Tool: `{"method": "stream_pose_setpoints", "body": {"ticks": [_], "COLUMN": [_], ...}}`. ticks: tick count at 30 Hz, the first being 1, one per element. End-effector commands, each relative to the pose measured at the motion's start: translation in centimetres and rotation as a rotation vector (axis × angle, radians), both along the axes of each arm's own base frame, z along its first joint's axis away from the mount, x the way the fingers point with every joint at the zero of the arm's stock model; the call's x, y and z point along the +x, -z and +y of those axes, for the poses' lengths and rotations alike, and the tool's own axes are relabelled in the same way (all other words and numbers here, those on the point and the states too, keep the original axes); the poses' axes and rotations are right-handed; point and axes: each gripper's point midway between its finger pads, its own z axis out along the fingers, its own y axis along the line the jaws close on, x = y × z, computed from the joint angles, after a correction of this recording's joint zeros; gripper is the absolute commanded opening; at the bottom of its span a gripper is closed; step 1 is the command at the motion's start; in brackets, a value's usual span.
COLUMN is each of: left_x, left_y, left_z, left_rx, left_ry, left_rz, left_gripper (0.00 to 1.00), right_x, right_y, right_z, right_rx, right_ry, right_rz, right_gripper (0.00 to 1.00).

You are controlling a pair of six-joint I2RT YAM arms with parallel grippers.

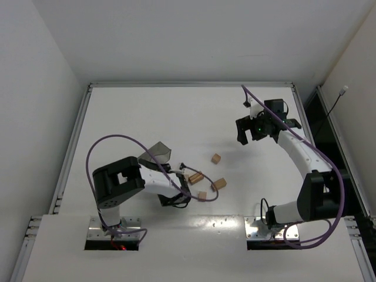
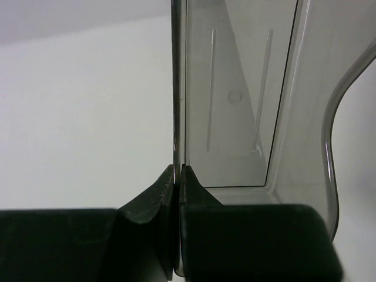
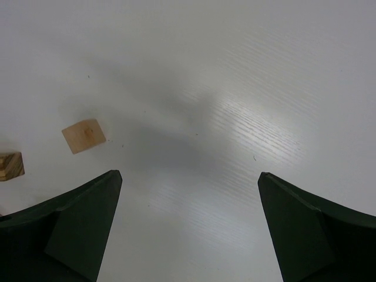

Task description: Build the wood block tower

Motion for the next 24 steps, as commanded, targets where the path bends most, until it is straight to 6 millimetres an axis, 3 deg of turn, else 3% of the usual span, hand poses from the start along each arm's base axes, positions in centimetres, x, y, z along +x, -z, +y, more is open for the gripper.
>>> {"method": "stream_pose_setpoints", "body": {"ticks": [1,8,14,16,17,18,19,23,24], "left_x": [2.4,3.0,3.1,2.8,3.5,4.4,4.0,4.8,5.8], "left_y": [-6.0,-8.0,-7.4,-6.9,-6.1,-6.3,-5.4,-6.5,-7.3], "left_z": [-1.8,-3.2,-4.3,-4.4,-6.3,-5.9,-7.6,-8.9,-8.7], "left_rx": [-0.109,-0.327,-0.487,-0.542,-0.696,-0.662,-0.859,-0.968,-1.026], "left_ry": [0.119,0.047,-0.042,-0.071,-0.075,-0.073,-0.042,-0.055,-0.075], "left_rz": [-0.296,-0.317,-0.234,-0.155,-0.117,0.017,0.205,0.301,0.304], "left_gripper": [0.0,0.0,0.0,0.0,0.0,0.0,0.0,0.0,0.0], "right_x": [0.7,1.1,0.8,0.7,1.0,0.8,1.1,1.0,1.0], "right_y": [-1.2,-2.0,-1.7,-1.7,-1.7,-1.6,-2.0,-1.6,-1.6], "right_z": [0.5,1.0,0.7,1.0,1.0,1.0,1.0,1.0,1.0], "right_rx": [-0.004,-0.01,-0.032,-0.031,-0.032,-0.033,-0.031,-0.033,-0.033], "right_ry": [-0.012,-0.025,-0.02,-0.029,-0.029,-0.029,-0.029,-0.029,-0.029], "right_rz": [-0.048,-0.055,-0.04,-0.04,-0.039,-0.03,-0.042,-0.022,-0.022], "right_gripper": [0.99,0.99,0.99,0.99,0.99,0.99,0.99,0.99,0.99]}}
